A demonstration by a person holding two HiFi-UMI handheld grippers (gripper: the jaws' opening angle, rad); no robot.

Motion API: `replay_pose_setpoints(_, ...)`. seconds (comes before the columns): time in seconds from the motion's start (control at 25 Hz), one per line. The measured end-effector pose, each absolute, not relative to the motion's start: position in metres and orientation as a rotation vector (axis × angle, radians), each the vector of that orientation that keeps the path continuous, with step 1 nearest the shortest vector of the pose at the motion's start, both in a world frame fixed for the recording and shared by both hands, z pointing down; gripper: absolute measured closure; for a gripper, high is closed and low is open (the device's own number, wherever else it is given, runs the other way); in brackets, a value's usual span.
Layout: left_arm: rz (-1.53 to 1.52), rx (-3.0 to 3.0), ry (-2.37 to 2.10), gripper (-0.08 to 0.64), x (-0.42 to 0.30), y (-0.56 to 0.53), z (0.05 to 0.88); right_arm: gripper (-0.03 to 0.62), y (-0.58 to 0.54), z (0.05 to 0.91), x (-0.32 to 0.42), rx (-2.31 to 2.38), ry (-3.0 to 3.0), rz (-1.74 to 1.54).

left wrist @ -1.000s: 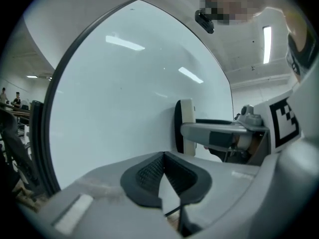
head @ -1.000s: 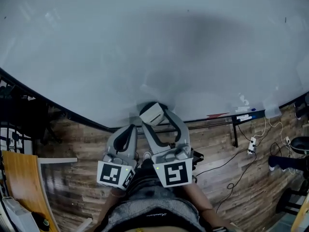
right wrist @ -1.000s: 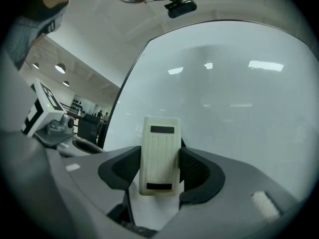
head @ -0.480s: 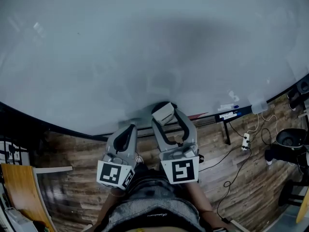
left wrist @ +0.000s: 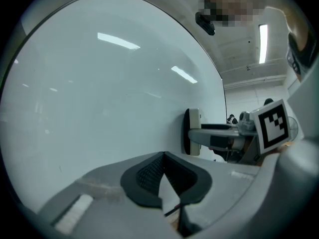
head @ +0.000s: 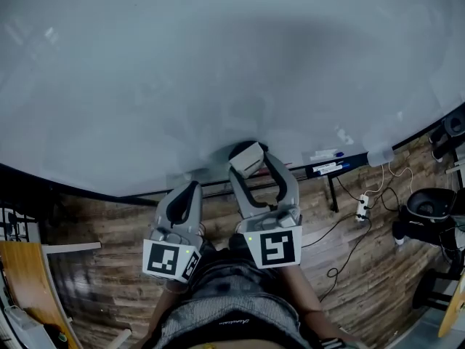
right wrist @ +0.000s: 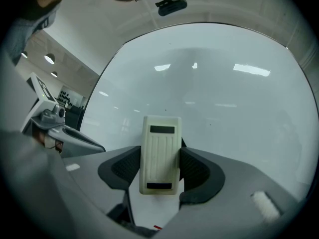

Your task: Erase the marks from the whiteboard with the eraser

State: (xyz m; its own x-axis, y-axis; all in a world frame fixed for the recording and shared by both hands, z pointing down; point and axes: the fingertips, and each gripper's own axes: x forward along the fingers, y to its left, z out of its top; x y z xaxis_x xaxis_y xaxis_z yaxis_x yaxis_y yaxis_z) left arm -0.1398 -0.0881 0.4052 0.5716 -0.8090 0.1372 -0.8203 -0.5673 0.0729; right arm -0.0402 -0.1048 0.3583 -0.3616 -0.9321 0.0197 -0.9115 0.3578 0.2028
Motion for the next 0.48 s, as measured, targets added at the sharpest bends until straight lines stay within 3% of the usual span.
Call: replay_pose_setpoints(0.48, 0.159, 2.725, -1.513, 0.557, -0.107, -0.073, 0.392, 0.350, -0.079, 0.367, -0.036, 1.635, -2.618, -0.196)
